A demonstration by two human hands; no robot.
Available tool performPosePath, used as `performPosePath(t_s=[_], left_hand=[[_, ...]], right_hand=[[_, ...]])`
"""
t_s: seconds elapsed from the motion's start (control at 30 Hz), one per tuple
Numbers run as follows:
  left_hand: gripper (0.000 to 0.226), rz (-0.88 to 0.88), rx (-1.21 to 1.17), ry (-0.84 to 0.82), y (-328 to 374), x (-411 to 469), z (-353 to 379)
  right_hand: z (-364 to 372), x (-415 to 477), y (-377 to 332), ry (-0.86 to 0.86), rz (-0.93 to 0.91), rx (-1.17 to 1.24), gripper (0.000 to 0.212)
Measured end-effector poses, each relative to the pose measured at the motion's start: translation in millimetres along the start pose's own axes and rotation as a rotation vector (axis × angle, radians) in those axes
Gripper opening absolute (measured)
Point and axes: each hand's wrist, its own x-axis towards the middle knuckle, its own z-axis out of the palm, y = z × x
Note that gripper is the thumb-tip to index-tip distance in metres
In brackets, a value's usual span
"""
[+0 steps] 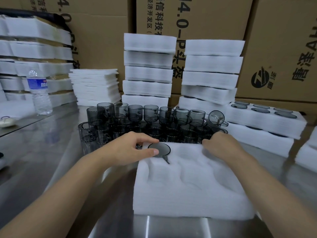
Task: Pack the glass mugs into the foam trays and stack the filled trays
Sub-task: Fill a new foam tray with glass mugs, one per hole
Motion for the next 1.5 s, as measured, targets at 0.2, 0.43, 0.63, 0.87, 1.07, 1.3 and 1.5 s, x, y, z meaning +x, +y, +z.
performPosePath(t_s=[0.2, 0.43, 0.63, 0.87, 1.07, 1.3, 1.5], left_hand=[[0.031, 0.005, -0.012, 0.048, 5, -1, 4], [0.028, 0.235, -0.141, 0.378, 27, -3, 20], [0.033, 0.172, -0.659, 0.414, 39, 0, 29], [0.029, -0.038, -0.935, 0.409, 33, 6, 32], [0.046, -0.034, -0.979, 0.388, 32, 6, 30], [0.036, -0.088, -0.991, 0.362, 29, 7, 29], [0.031, -0.052, -1.034, 0.324, 28, 5, 29]], right_hand=[[-7, -13, -5, 0.262, -0.098, -0.106, 0.035], [-16, -27, -18, 0.476, -0.312, 0.0, 0.018], [-9, -44, -32, 0.568, -0.603, 0.267, 0.013], [4, -57, -38, 0.524, -0.889, 0.265, 0.009], [2, -59, -37, 0.531, -1.006, 0.231, 0.011], [2, -61, -36, 0.452, -1.046, 0.239, 0.017], [5, -57, -33, 0.34, -0.929, 0.246, 0.059]])
